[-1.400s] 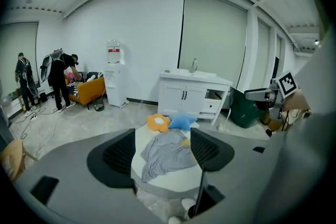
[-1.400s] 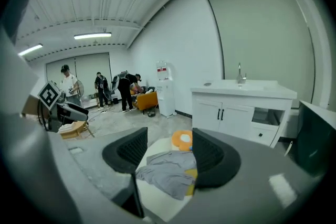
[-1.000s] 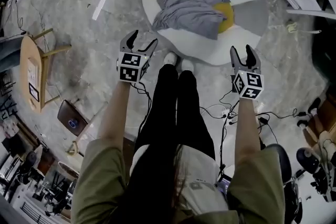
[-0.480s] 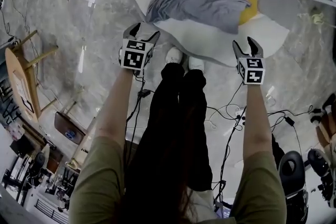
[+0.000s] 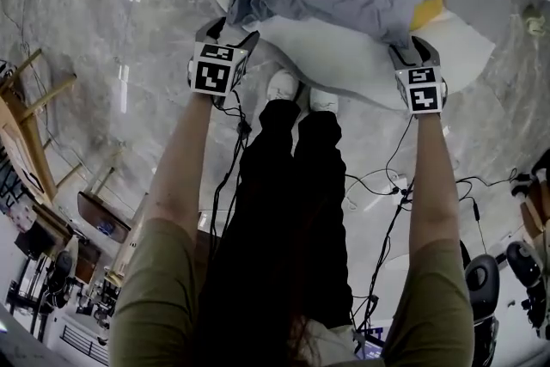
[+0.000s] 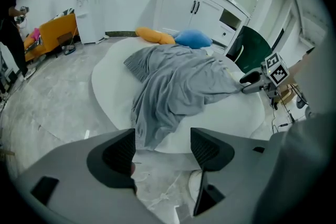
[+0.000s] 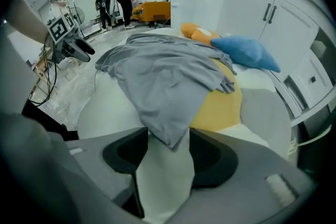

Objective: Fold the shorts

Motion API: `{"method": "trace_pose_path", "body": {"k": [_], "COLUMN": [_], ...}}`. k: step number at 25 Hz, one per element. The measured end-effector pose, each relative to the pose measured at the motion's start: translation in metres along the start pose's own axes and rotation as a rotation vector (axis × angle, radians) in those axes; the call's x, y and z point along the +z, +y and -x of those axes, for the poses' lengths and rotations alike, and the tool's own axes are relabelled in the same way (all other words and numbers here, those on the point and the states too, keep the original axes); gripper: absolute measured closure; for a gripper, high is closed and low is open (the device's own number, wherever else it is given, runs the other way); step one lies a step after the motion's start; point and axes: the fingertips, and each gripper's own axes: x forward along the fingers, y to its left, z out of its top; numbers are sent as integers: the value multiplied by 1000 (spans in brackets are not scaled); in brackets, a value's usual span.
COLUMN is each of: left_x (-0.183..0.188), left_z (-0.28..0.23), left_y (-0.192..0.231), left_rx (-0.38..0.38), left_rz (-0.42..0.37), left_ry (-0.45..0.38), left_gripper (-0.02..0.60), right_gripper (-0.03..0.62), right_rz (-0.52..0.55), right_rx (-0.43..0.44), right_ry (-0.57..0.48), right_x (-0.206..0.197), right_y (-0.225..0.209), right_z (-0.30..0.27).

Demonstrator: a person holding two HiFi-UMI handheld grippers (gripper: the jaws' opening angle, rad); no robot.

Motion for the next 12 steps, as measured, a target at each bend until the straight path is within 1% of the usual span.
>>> {"method": "trace_pose_path", "body": {"k": [2, 3, 5, 6, 9, 12], "left_x": [-3, -4, -8, -11, -19, -26], "left_z": [-5, -7, -9, -10, -9, -6], "left_y": [2, 3, 3, 3, 0, -4], "left_rx": [-1, -1, -3, -7, -17, -25], "left_rz": [-21, -33, -59, -68, -78, -101], "left_ry": [13, 18, 32, 38, 60, 83], "left_gripper": [267, 267, 267, 267, 267, 267], "right_gripper": [360, 387, 494, 585, 585, 585], "right_rz": [26, 48, 95, 117, 173, 220], "right_rx": [5, 6, 2, 4, 58, 115], "right_ry": [16, 19, 19, 20, 29, 64], "right_x": [0, 1, 2, 0, -17, -52], "right_y": [1, 2, 4, 6, 18, 29], "right_z": [-3, -3, 3, 7, 26, 49]}}
